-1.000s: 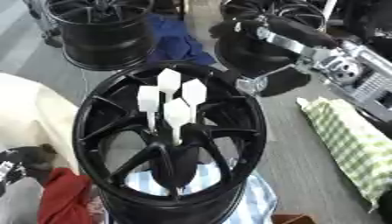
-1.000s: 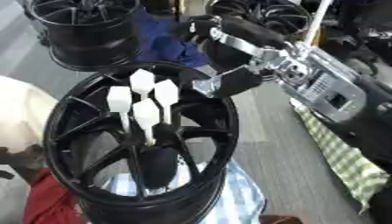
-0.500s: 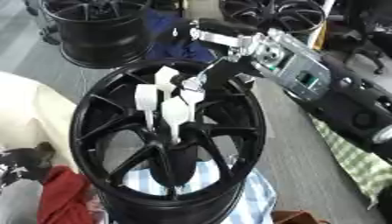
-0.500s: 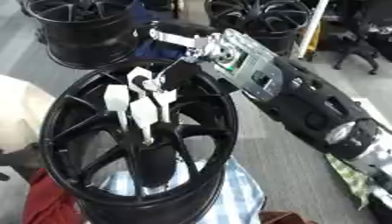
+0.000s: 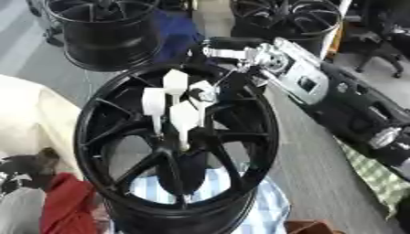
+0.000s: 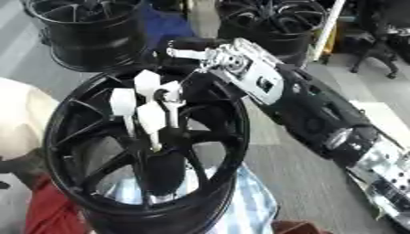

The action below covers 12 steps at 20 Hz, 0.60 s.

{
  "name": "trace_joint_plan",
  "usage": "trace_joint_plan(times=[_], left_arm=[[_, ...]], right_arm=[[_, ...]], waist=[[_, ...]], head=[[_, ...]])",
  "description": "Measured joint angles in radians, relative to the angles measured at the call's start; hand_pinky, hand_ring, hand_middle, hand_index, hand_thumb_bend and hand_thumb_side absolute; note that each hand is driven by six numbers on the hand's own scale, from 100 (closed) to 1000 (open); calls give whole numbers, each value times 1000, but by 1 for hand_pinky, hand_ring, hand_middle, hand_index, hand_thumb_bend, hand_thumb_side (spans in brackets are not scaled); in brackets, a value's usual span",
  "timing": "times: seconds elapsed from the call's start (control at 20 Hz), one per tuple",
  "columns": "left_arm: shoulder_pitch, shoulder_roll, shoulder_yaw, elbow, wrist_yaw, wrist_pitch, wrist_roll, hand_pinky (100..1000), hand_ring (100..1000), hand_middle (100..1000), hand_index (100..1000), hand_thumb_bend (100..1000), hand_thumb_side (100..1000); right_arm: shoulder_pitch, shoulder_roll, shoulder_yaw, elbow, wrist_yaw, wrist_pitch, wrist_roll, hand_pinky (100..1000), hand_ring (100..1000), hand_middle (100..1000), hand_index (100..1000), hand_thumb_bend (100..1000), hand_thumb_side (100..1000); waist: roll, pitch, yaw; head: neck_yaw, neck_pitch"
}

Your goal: Pull the pin out of the wheel hub.

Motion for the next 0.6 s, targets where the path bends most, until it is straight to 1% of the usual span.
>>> trace_joint_plan(times=[0.1, 0.25, 0.6], left_arm=[[2, 0, 0, 0, 0, 0, 0, 659, 789, 697, 802, 100, 716], [2, 0, 0, 0, 0, 0, 0, 659, 789, 697, 802, 100, 716], [3, 0, 0, 0, 0, 0, 0, 659, 790, 697, 802, 100, 716]], right_arm=[[-5, 1, -34, 39, 12, -23, 35, 804, 875, 863, 943, 228, 317], [-6, 1, -71, 71, 20, -42, 92, 804, 874, 859, 941, 228, 323], [-11, 10, -108, 82, 13, -40, 225, 801, 866, 851, 937, 228, 332]], waist=[[0, 0, -3], [0, 0, -4], [2, 0, -5]], head=[[0, 0], [-1, 0], [-4, 0]])
